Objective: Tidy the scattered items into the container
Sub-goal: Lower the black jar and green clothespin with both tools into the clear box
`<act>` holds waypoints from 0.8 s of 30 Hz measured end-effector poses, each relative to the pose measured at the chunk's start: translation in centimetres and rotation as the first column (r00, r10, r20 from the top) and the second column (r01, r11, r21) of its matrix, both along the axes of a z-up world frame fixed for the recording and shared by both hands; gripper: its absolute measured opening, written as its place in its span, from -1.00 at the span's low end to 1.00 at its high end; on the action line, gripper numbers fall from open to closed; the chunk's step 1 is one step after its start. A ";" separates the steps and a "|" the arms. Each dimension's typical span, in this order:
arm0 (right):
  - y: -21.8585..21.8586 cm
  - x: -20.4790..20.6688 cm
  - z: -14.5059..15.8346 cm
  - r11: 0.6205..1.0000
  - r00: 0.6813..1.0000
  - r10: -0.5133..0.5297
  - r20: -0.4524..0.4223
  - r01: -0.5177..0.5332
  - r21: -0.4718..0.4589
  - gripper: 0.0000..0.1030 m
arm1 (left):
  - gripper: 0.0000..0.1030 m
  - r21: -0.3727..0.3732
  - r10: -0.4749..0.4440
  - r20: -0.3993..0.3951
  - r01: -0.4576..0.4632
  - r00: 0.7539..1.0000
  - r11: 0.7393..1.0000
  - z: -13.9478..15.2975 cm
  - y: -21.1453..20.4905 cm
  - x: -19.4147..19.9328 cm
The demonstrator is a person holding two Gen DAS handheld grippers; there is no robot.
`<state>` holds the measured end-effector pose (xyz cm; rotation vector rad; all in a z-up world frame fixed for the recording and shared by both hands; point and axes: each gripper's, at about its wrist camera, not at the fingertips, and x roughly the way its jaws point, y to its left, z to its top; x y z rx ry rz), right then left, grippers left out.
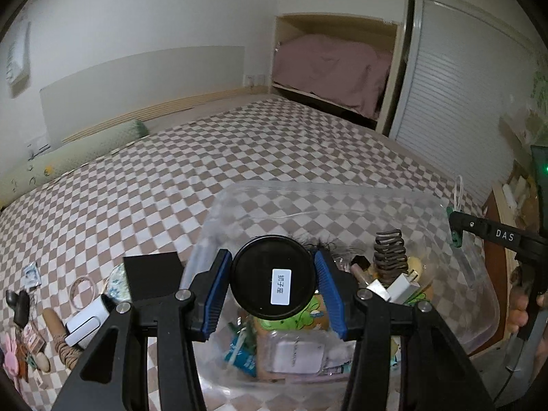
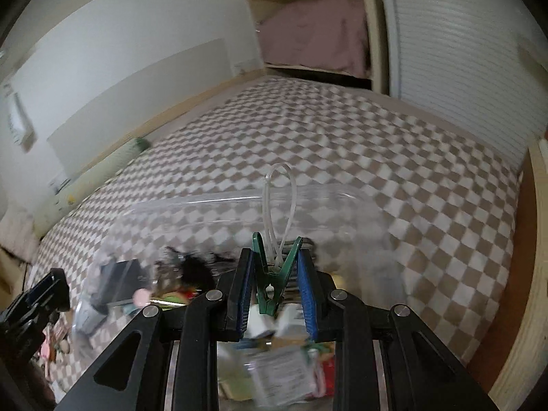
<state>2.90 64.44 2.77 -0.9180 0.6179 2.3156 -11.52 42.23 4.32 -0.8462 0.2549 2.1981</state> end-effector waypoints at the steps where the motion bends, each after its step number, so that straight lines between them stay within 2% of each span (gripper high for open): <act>1: 0.4 0.0 -0.4 1.000 1.000 -0.004 0.005 0.004 -0.009 -0.50 | -0.03 -0.003 -0.008 -0.002 0.008 1.000 1.000 0.0 0.7 0.1; 10: 0.9 -1.1 -2.1 0.998 0.999 0.047 0.025 -0.045 -0.041 -0.50 | -0.03 -0.036 -0.077 -0.013 0.076 0.997 0.996 0.0 6.5 0.9; 19: 1.7 -3.0 -3.8 0.993 0.994 0.098 0.056 -0.094 -0.072 -0.50 | -0.03 -0.085 -0.085 0.023 0.087 0.996 0.993 -2.0 10.2 0.4; 24: 1.1 -4.0 -4.3 0.988 0.987 0.135 0.089 -0.127 -0.091 -0.50 | -0.03 -0.115 -0.047 0.065 0.054 0.997 0.992 -3.6 10.3 -1.2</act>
